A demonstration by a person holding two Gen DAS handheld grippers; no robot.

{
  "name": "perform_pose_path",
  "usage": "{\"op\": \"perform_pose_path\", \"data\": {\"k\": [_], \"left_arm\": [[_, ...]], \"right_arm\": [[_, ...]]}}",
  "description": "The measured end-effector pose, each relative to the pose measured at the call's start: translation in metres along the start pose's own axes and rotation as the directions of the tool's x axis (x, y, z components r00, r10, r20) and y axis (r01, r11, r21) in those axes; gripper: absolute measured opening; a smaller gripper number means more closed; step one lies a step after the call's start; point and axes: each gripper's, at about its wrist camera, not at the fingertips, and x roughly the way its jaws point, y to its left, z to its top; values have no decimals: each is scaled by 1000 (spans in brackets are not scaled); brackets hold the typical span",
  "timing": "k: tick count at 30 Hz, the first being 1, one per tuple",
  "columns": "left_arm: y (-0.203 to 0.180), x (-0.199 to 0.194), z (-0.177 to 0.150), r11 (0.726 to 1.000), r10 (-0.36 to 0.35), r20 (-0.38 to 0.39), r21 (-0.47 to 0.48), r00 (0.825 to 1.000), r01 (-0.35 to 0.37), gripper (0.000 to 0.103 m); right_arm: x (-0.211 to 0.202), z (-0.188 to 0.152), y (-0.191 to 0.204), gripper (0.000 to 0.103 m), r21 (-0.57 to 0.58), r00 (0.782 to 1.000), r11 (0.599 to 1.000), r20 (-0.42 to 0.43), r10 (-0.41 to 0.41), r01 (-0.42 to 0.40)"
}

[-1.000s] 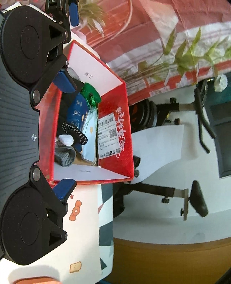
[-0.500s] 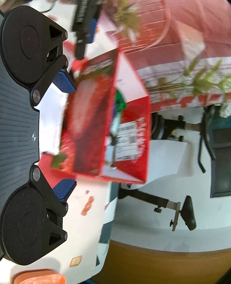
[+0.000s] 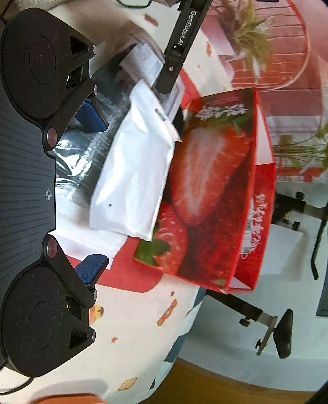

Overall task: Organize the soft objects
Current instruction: 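Close the right gripper on the clear bag of green cable while the left gripper grasps it too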

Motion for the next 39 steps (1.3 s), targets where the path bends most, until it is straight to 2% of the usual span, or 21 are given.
{"op": "perform_pose_path", "data": {"k": [6, 9, 15, 21, 23, 29, 35, 39], "left_arm": [[3, 7, -11, 1000, 2, -12, -1, 1000, -2, 65], [6, 9, -11, 1000, -9, -10, -23, 1000, 9, 66], [6, 11, -12, 999, -16, -6, -35, 1000, 16, 65], [10, 7, -7, 998, -26, 40, -47, 999, 28, 64], [13, 5, -3, 998, -30, 59, -45, 998, 33, 61], [11, -3, 12, 998, -61, 132, 42, 989, 56, 60], [3, -1, 28, 988, -112, 170, 125, 979, 91, 60], [-7, 5, 38, 974, -177, 171, 174, 969, 147, 60]], "right_arm": [[9, 4, -6, 102, 11, 999, 999, -2, -44, 44], [14, 8, -11, 99, 32, 998, 997, 6, -65, 65], [24, 19, -11, 93, 5, 997, 997, 28, -78, 77], [28, 32, -18, 80, 27, 997, 998, 49, -62, 61], [29, 35, -20, 68, 27, 998, 998, 48, -50, 49], [31, 43, -29, 51, 56, 998, 998, 66, -12, 8], [34, 51, -33, 45, 61, 998, 998, 67, -8, 4], [35, 55, -39, 43, 85, 998, 996, 64, -3, -2]]}}
